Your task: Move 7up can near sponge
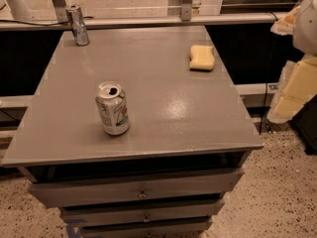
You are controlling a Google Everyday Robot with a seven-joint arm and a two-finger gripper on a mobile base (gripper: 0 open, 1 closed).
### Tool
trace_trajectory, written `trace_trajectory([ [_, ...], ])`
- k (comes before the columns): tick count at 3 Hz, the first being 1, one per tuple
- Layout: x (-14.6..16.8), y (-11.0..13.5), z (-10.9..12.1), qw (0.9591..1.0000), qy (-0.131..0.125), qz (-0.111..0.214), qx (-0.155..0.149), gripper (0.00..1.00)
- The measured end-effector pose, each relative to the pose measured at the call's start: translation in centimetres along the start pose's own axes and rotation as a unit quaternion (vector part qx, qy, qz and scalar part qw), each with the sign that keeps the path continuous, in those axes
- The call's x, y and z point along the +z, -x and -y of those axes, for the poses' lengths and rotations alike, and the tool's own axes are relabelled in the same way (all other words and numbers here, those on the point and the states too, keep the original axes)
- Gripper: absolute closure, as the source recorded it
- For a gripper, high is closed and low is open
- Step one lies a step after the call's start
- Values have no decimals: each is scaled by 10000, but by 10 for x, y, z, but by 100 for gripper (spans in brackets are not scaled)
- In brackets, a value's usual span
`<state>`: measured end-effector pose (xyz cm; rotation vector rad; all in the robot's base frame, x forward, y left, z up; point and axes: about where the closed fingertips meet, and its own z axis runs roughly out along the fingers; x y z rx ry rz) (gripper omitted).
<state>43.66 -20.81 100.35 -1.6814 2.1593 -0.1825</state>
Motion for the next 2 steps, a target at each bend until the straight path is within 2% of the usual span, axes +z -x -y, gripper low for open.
trace_trajectory([
  [2, 1, 3, -2, 10000, -11, 68, 20, 0],
])
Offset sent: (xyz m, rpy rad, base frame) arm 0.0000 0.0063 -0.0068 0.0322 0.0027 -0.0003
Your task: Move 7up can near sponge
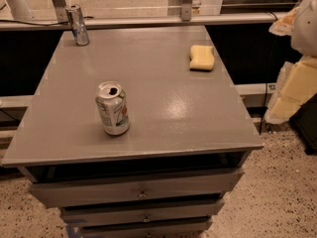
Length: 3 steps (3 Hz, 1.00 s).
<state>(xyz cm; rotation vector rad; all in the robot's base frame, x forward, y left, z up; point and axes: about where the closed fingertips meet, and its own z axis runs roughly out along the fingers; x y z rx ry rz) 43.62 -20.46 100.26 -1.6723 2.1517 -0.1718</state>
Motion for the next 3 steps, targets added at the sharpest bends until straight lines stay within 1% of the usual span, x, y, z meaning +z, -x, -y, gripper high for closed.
trace_trajectory([
  [1, 19, 20, -10, 9986, 153, 490, 147, 0],
  [2, 52, 55, -27, 9889, 433, 1350, 434, 0],
  [3, 96, 92, -47, 9689, 705, 2253, 737, 0],
])
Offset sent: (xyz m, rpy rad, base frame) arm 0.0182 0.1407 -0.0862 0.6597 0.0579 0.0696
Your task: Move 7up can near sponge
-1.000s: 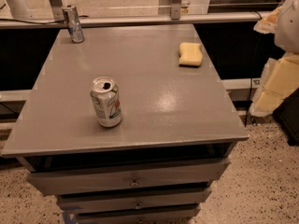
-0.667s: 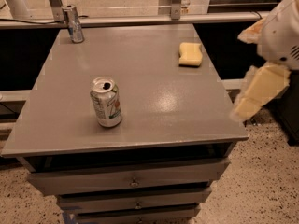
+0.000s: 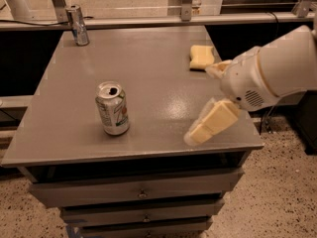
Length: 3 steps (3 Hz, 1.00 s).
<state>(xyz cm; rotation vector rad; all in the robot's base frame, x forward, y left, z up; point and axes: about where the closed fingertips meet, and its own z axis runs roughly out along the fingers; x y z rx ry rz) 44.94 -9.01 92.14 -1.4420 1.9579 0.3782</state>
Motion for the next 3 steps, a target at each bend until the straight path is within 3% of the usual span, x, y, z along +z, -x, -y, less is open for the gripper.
trace_trajectory([
  [1, 1, 23, -1, 9991, -34, 405, 154, 0],
  [2, 0, 22, -2, 9992, -6, 384, 149, 0],
  [3, 8, 27, -2, 9974, 17, 713, 78, 0],
])
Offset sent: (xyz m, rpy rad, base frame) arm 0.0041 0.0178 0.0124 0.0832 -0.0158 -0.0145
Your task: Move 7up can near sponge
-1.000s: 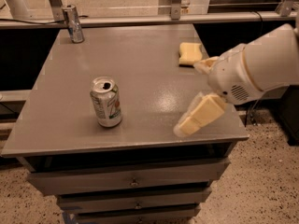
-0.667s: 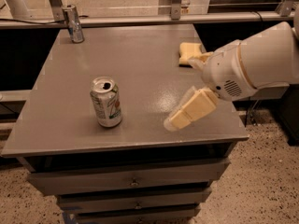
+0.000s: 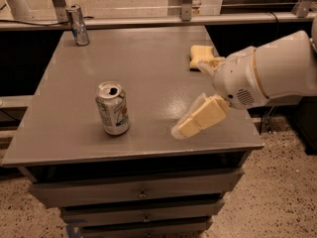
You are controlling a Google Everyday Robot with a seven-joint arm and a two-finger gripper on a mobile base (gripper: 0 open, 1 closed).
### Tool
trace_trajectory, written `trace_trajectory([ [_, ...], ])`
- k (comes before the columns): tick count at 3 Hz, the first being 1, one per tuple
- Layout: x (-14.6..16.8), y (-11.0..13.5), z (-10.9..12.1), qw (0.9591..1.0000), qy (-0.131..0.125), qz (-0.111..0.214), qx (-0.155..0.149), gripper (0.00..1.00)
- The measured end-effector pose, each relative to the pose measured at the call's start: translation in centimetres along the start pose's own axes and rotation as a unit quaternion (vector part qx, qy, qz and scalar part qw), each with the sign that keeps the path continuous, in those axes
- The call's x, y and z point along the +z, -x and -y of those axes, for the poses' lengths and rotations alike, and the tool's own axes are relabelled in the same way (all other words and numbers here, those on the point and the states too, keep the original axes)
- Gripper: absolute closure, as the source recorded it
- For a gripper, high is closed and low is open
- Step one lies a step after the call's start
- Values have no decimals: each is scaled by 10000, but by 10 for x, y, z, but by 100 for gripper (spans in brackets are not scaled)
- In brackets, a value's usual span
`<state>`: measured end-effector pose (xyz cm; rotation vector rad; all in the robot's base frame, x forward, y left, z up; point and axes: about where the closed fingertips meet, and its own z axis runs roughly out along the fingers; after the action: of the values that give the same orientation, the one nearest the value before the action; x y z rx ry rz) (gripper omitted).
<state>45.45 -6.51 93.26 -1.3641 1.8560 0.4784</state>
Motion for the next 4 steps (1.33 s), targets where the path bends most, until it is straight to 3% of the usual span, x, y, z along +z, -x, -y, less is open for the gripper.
trace_trajectory([
  [1, 35, 7, 0, 9973, 86, 712, -125, 0],
  [3, 114, 30, -12, 9808, 445, 1898, -36, 0],
  [4, 141, 43, -30, 9734, 694, 2181, 93, 0],
])
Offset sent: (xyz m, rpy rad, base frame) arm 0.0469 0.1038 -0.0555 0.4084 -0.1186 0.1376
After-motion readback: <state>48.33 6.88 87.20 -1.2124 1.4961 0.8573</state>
